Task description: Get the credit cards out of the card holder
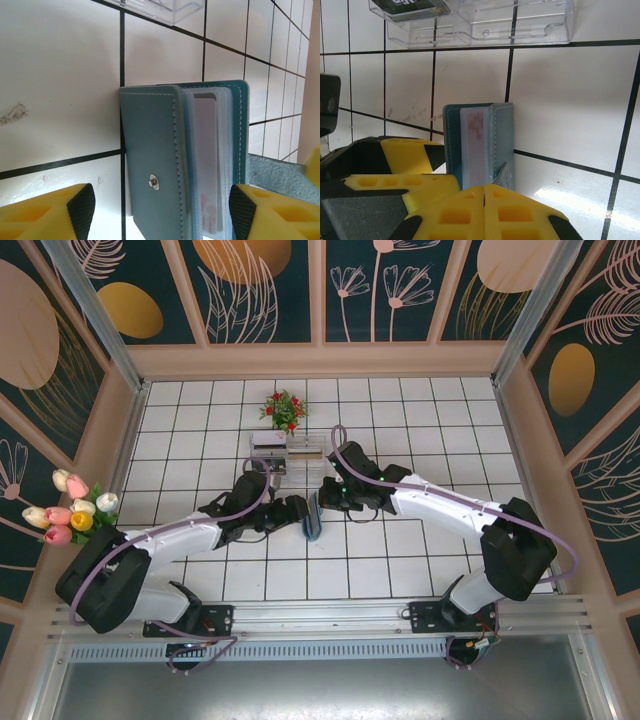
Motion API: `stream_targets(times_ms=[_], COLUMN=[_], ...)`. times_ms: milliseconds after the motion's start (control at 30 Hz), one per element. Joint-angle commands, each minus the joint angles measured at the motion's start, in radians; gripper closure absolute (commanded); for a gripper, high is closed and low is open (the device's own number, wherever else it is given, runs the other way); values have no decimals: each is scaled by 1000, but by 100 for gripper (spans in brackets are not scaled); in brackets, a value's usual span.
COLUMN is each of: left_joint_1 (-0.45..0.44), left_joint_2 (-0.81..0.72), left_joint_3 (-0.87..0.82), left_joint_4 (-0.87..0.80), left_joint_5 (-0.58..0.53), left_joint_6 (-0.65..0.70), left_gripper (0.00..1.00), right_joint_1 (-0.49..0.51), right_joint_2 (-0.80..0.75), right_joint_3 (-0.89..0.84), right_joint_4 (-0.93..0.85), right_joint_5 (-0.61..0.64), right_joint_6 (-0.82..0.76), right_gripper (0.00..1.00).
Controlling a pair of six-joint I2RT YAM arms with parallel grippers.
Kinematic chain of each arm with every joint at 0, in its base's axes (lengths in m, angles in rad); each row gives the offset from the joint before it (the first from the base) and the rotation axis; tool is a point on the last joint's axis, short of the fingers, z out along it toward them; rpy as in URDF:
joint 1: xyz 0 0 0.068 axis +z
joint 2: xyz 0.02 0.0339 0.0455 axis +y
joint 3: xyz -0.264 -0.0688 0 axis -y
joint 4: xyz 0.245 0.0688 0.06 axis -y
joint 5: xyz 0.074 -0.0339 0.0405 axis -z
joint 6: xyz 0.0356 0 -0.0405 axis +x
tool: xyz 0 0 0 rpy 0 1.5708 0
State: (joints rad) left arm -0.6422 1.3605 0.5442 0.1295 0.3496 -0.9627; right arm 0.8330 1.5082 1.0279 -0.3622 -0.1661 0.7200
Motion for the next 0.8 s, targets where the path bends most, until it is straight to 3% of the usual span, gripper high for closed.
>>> stream_targets(times_ms=[0, 333, 767], left_joint_1=[3, 3, 2], left_joint_2=[23, 64, 37], left_joint_3=[10, 41, 55], left_joint_4=[46, -53, -155], left_joint_5=[41, -16, -93], left_joint_6=[8, 49, 94], left_gripper=[24, 50, 61], right_joint_1=[3, 2, -46], right_joint_2=[6, -6, -47], right_joint_3=[20, 2, -76], right_joint_4=[26, 17, -55], right_joint_5=[-11, 11, 108], right_joint_6=[19, 23, 68], right_gripper=[92, 92, 92])
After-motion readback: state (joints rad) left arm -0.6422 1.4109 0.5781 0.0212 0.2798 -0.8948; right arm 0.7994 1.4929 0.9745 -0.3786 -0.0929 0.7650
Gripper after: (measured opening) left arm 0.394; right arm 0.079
